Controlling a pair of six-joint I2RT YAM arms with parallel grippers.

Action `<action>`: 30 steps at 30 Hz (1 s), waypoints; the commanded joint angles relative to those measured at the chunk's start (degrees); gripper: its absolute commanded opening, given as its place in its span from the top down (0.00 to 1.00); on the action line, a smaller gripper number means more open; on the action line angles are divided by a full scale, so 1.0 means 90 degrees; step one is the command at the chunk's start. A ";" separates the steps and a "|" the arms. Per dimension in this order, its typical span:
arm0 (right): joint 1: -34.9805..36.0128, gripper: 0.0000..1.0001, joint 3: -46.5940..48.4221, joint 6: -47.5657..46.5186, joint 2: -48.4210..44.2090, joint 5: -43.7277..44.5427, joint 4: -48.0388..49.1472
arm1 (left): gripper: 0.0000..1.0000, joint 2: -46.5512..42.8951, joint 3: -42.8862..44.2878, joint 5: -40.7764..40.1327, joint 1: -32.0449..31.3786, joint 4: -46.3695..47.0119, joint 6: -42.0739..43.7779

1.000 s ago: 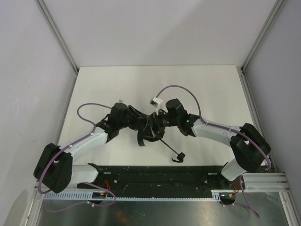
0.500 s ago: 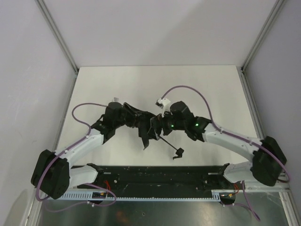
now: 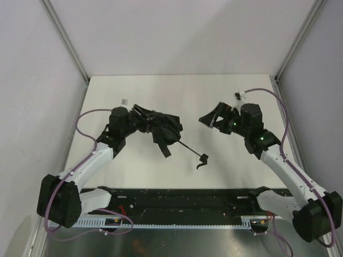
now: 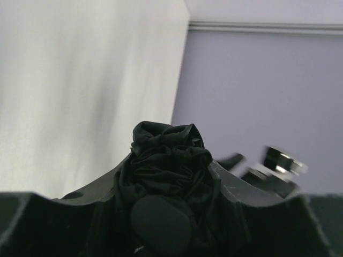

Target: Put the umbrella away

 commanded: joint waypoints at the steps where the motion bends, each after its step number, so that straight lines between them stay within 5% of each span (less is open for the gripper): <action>1: -0.0831 0.04 -0.1083 0.1818 0.0262 -0.1396 0.1250 | 1.00 -0.0213 0.0580 0.0763 0.0038 0.1214 -0.0323; 7: -0.0134 0.12 -0.1764 0.4191 0.1430 -0.2250 0.4411 | 1.00 -0.0204 0.0925 0.0845 0.0040 0.1575 -0.0595; 17: 0.1467 0.17 -0.2017 0.7975 0.3121 -0.1107 0.8348 | 1.00 -0.0082 0.1102 0.0904 0.0032 0.2197 -0.1050; 30: 0.2261 0.29 -0.2467 0.9045 0.3533 -0.0591 0.8732 | 1.00 -0.0125 0.1103 0.0930 0.0033 0.2324 -0.1064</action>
